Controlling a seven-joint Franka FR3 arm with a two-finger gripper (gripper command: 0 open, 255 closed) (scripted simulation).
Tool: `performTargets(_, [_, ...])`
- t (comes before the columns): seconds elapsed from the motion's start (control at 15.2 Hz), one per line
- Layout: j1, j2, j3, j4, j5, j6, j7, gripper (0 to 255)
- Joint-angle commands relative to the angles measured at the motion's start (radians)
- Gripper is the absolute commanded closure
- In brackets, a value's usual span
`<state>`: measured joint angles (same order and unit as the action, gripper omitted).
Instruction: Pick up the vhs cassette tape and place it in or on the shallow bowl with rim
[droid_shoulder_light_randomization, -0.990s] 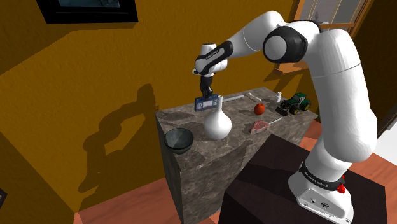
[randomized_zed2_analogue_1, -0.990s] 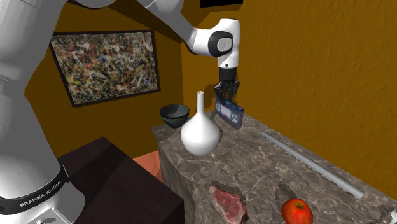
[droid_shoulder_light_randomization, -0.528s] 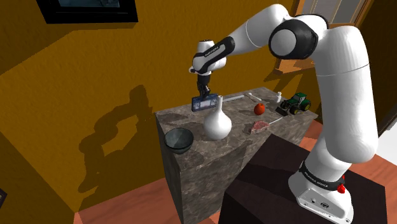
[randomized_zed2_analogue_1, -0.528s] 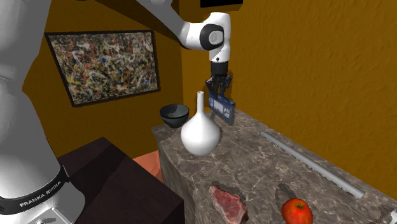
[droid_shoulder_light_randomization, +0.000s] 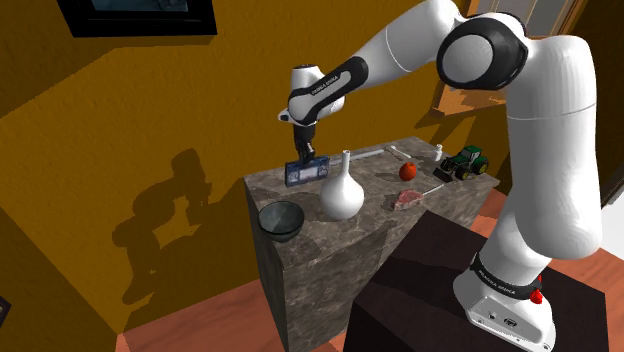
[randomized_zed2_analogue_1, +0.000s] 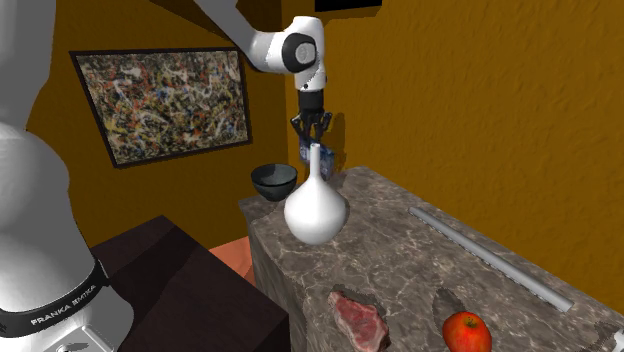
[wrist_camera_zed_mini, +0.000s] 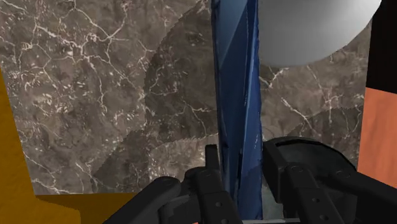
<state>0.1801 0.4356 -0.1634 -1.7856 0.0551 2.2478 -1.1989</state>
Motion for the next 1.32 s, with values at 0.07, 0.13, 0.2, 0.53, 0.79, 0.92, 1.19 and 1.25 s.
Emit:
performTargets(0.07, [0.047,-0.021,0.012,-0.025,-0.012,0.004,0.064,255])
performTargets(0.13, [0.063,-0.026,0.016,-0.030,-0.017,0.004,0.087,255])
performTargets(0.2, [0.079,-0.031,0.021,-0.034,-0.021,0.003,0.110,255])
performTargets(0.53, [0.158,-0.041,0.046,-0.035,-0.039,-0.008,0.223,255])
performTargets(0.79, [0.195,-0.025,0.060,-0.032,-0.045,0.004,0.276,255])
performTargets(0.92, [0.194,-0.011,0.061,-0.040,-0.043,0.026,0.276,255])
performTargets(1.19, [0.193,0.020,0.063,-0.051,-0.040,0.068,0.275,255])
performTargets(1.25, [0.192,0.028,0.063,-0.053,-0.039,0.078,0.275,255])
